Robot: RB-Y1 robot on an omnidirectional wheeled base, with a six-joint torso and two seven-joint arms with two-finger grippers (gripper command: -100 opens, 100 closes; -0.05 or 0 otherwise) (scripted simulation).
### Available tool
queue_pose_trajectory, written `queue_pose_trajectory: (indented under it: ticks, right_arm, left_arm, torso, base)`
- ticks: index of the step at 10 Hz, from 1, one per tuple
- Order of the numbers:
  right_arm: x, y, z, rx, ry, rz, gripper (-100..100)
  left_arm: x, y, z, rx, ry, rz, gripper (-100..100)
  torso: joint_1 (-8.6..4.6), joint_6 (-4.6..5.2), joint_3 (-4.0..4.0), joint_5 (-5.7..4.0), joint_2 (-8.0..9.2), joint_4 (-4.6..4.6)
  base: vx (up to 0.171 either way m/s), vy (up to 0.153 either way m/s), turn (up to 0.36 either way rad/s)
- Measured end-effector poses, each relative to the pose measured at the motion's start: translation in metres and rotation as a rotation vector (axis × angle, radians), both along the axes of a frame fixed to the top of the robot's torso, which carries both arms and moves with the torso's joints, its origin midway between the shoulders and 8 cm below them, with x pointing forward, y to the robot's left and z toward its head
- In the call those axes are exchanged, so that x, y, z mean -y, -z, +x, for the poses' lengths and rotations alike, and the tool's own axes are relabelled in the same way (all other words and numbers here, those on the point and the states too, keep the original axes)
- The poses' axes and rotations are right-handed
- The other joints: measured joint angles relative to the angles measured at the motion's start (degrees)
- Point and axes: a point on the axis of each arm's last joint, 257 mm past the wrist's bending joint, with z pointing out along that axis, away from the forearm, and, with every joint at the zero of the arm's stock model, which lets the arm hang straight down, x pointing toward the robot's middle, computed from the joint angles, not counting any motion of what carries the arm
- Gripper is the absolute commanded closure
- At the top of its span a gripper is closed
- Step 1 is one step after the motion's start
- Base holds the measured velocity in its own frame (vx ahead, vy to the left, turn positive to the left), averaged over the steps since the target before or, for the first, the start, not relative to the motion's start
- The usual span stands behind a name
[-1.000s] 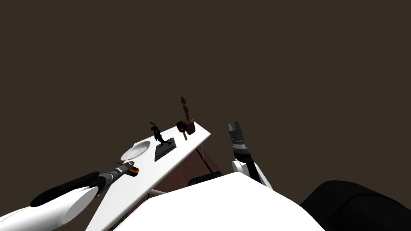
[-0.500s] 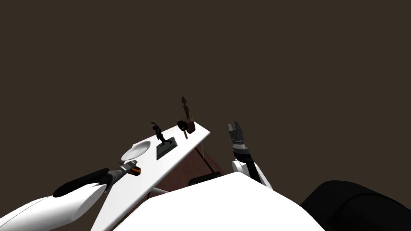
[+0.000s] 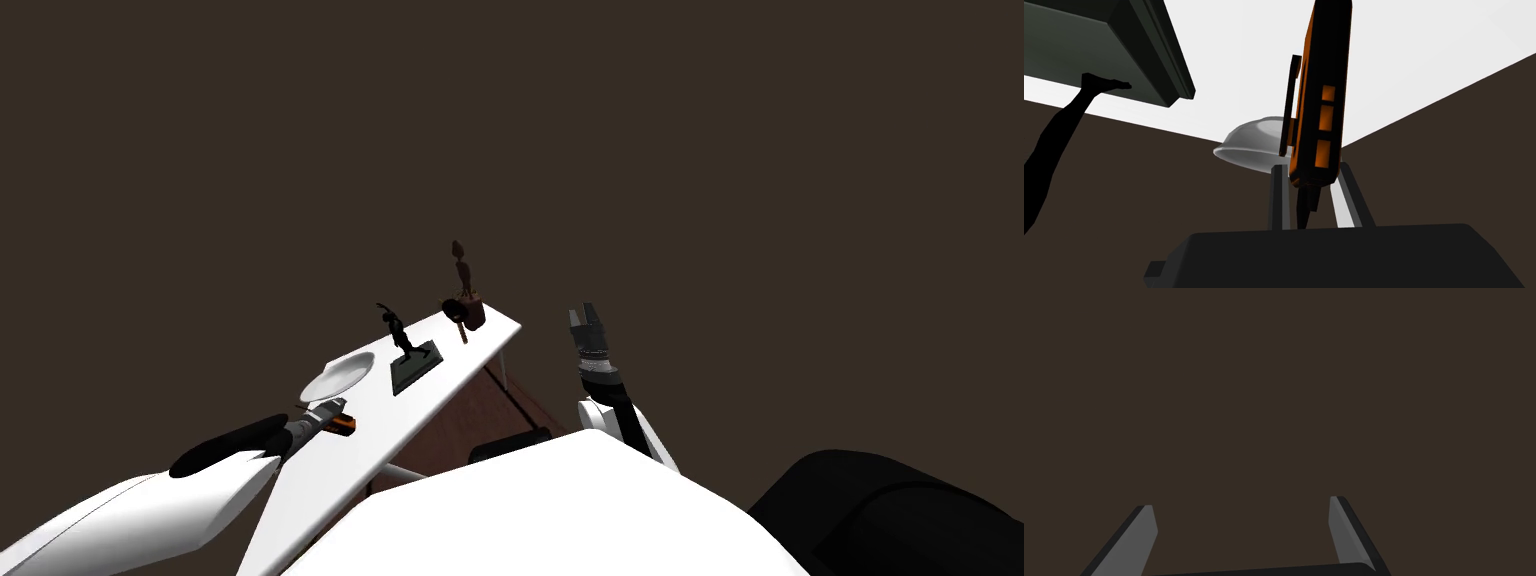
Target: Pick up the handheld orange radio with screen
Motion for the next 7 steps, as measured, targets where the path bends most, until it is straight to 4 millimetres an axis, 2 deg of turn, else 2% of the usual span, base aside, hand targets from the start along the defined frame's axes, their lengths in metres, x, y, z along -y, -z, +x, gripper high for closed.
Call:
queue_pose_trajectory:
  ticks: [6,7]
  right_arm:
    - [0.000,0.000,0.000,0.000,0.000,0.000,0]
    - [0.000,0.000,0.000,0.000,0.000,0.000,0]
  left_arm:
    - [0.015,-0.008,-0.002,0.024,-0.068,0.007,100]
    - [0.015,-0.008,-0.003,0.025,-0.072,0.004,0]
  torso:
    - [0.00,-0.01,0.04,-0.01,0.04,0.03]
    - [-0.07,-0.01,-0.02,-0.02,-0.06,0.01]
  base:
    - [-0.056,0.043,-0.076]
    - [0.000,0.000,0.000]
